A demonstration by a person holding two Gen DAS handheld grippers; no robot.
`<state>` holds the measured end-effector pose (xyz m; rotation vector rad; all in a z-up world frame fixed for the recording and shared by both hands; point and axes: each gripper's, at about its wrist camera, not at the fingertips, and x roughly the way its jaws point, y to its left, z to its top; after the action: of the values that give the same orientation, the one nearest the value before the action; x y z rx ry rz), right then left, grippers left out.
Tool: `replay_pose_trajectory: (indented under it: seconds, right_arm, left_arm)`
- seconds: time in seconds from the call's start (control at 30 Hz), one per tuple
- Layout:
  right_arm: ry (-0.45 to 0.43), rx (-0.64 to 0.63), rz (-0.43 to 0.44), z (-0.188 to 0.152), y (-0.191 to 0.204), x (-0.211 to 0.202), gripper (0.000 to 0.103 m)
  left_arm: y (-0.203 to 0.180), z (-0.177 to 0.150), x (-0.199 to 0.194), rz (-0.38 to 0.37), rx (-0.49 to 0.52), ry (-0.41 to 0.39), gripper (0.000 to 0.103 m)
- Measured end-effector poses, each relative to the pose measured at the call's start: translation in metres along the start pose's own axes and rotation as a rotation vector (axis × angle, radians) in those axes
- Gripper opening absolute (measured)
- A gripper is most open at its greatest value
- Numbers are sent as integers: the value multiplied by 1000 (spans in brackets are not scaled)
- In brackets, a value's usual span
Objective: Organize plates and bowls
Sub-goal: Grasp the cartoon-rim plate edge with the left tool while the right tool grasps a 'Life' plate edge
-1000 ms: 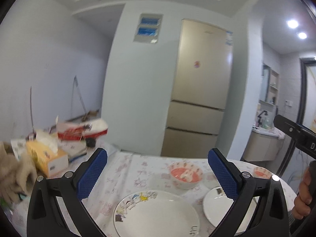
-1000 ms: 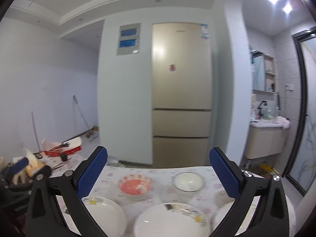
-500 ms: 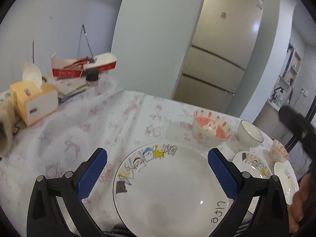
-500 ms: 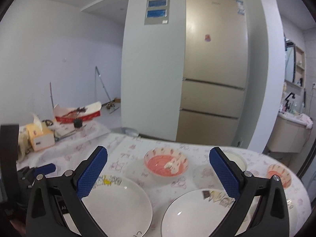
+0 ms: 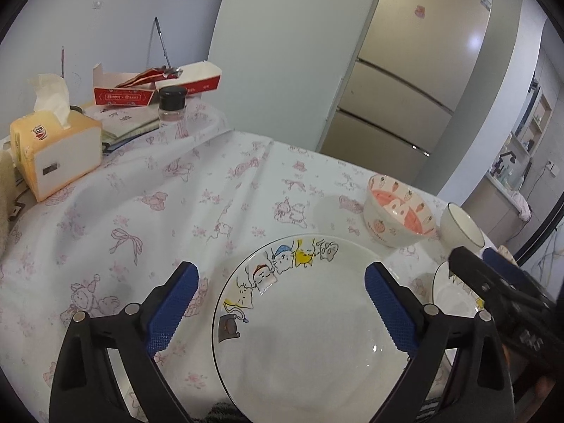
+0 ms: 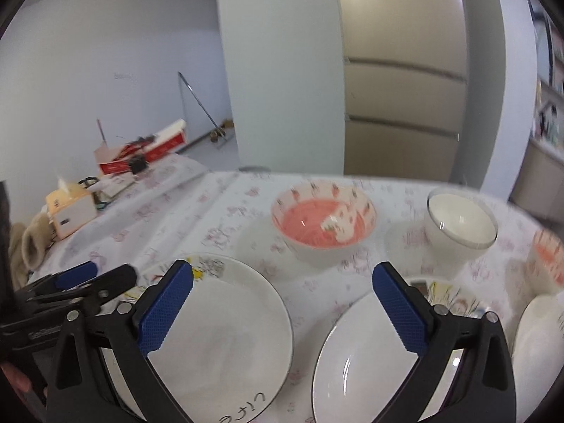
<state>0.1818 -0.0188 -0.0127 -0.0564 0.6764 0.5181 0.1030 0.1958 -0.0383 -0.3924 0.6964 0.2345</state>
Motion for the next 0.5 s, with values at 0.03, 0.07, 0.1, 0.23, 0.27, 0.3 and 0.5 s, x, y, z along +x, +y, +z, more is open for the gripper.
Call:
replay_pose_trajectory:
  seconds: [0.03,0.07,0.1,0.23,0.27,0.3,0.5]
  right_arm:
    - [25,8,13,-1,-3,7,93]
    - [48,-2,27,-2,-3,13,91]
    - [65,-23,46,-3,-1,18,89]
    - [113,-53,80,-10,5,33,74]
    - [136,-47,109,-11,5,38,70]
    - [155,-43,121,-13,6,40,61]
    - [241,15,127,-24,-3,60,39]
  left_arm:
    - [0,0,2,1,1,8,91]
    - [1,0,3,-3,1,15,83]
    - [2,0,6,-9,-1,30,82]
    - [14,-1,18,2,-57,70,69]
    - [21,-2,21,1,-89,90,67]
    - [26,-2,24,-13,-112,108,65]
    - [36,-8,45,-44,-170,216,54]
